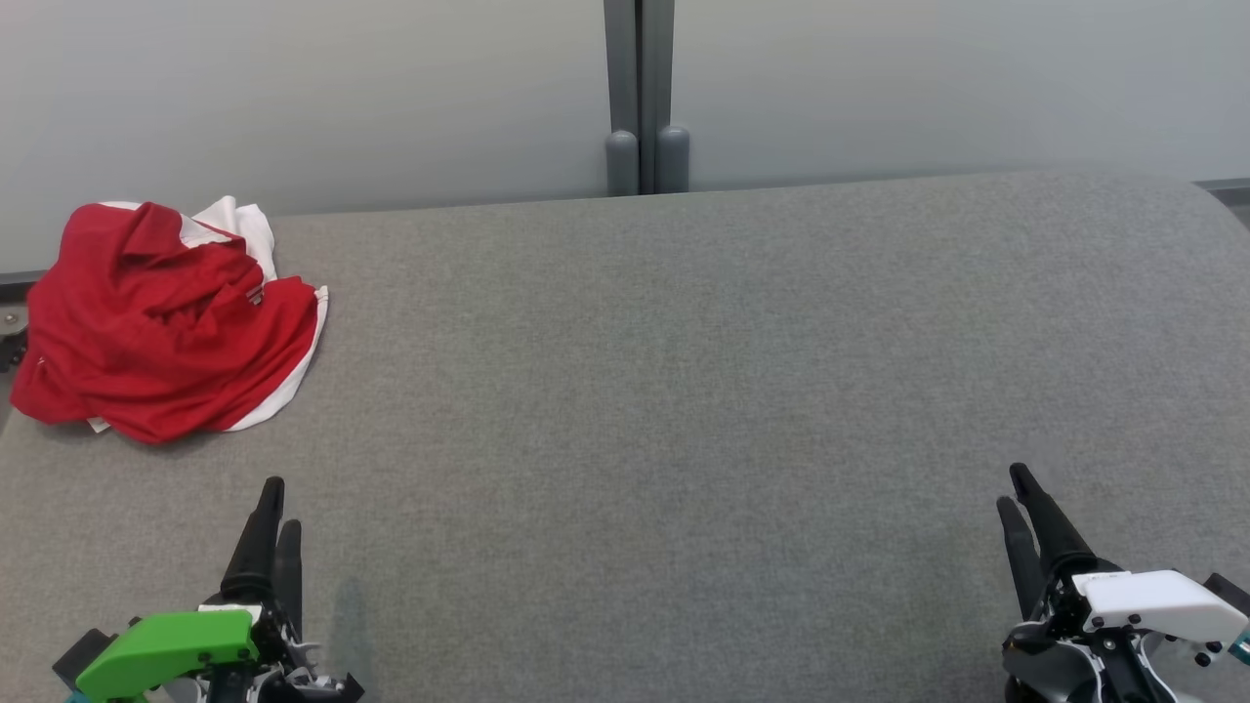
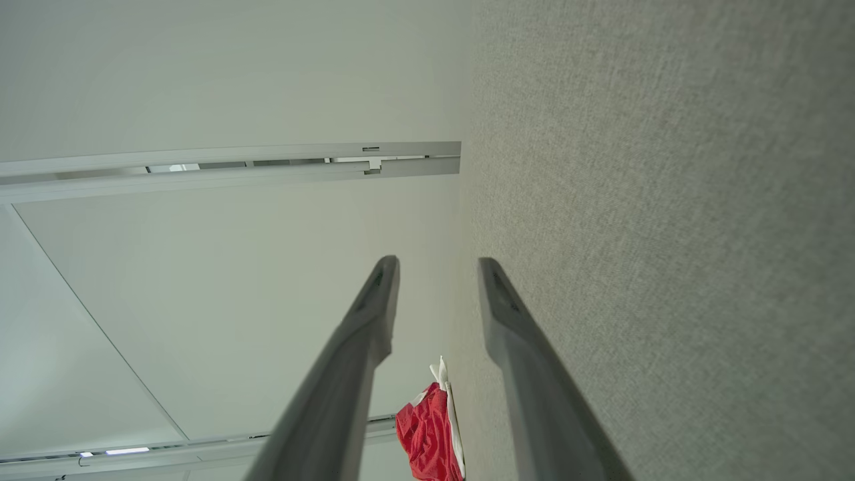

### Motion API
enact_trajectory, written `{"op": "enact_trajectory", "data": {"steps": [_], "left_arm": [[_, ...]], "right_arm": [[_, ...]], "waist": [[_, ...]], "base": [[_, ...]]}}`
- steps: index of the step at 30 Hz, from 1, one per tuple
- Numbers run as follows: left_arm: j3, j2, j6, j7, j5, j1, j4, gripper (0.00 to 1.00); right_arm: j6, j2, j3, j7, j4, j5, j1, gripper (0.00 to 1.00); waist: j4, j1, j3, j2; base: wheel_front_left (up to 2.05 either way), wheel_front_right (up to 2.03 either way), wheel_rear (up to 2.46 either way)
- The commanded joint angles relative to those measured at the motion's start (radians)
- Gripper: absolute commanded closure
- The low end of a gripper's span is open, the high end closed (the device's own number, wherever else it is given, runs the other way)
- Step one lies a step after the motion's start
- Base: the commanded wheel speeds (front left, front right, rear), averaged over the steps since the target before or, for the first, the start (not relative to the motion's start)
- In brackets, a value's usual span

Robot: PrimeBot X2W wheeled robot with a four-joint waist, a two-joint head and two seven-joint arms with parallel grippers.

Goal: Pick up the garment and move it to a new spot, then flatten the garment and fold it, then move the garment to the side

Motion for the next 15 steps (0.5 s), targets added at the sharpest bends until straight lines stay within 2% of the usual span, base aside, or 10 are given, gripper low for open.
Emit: {"op": "enact_trajectory", "data": {"steps": [1,15], "left_arm": [[-0.011,0.002,-0.001,-0.011,0.004,-0.012,-0.016,0.0],[-0.07,0.004,-0.006,-0.079,0.065,-0.003,-0.045,0.0]], "right_arm": [[0.0,-0.004,0.006,-0.011,-0.015,-0.006,-0.009,0.0],[0.0,-0.008,0.014,-0.08,-0.035,-0.118,-0.002,0.0]], "waist": [[0.0,0.0,0.0,0.0],[0.002,0.0,0.003,0.0]], "base": [[0.0,0.0,0.0],[0.0,0.0,0.0]]}}
